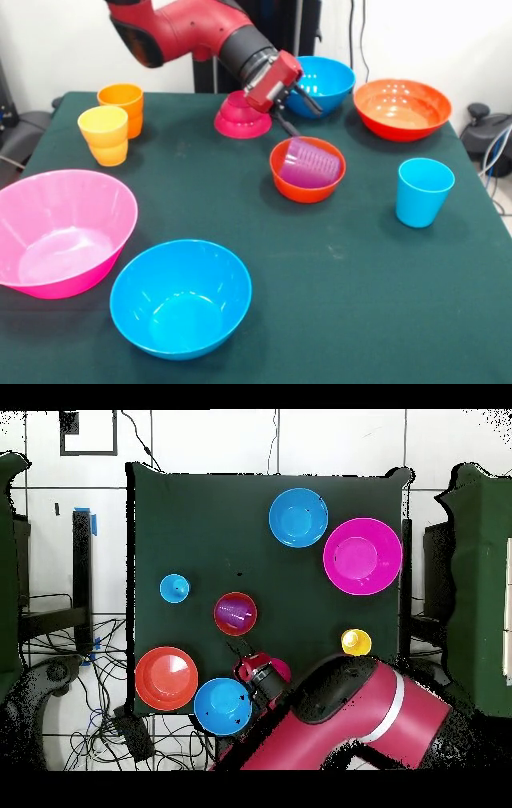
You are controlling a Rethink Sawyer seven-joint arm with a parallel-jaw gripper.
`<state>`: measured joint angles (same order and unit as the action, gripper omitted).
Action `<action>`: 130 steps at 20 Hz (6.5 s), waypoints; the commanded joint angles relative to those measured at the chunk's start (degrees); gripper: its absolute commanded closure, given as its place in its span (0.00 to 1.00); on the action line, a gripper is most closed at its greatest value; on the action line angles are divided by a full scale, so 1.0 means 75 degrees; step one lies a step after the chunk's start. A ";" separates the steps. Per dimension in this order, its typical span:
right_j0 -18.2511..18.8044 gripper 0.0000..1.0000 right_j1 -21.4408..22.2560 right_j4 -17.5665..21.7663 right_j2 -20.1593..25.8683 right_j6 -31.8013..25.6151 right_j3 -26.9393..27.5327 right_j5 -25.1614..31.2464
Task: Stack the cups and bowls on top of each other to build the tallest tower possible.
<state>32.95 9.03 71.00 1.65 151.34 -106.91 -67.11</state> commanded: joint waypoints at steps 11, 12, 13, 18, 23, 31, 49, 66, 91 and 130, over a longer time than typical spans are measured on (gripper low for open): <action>-0.0453 0.00 0.0670 0.0802 -0.0736 0.0917 0.0427 0.1097; -0.0459 0.00 0.0705 0.0896 -0.0802 0.0999 0.0473 0.1104; -0.0434 0.00 0.0706 0.0968 -0.0838 0.1050 0.0553 0.1091; -0.0395 0.00 0.0715 0.1172 -0.0769 0.1175 0.1104 0.0974; -0.0333 0.00 0.0729 0.1153 -0.0490 0.1121 0.1544 0.0722; -0.0815 0.00 0.1271 0.1776 -0.0405 0.1856 0.2024 0.0689; -0.1097 0.00 0.0953 0.1185 0.0052 0.1338 0.2018 0.0382; -0.1933 0.00 0.0268 0.0493 0.0052 0.1133 0.1837 0.0795; -0.2743 1.00 -0.0011 -0.0474 -0.0549 -0.0388 0.1864 0.0882; -0.4888 1.00 -0.0712 -0.4766 -0.2568 0.0517 0.1362 0.7346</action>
<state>-7.83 10.66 39.21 -24.80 154.05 -96.89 -44.77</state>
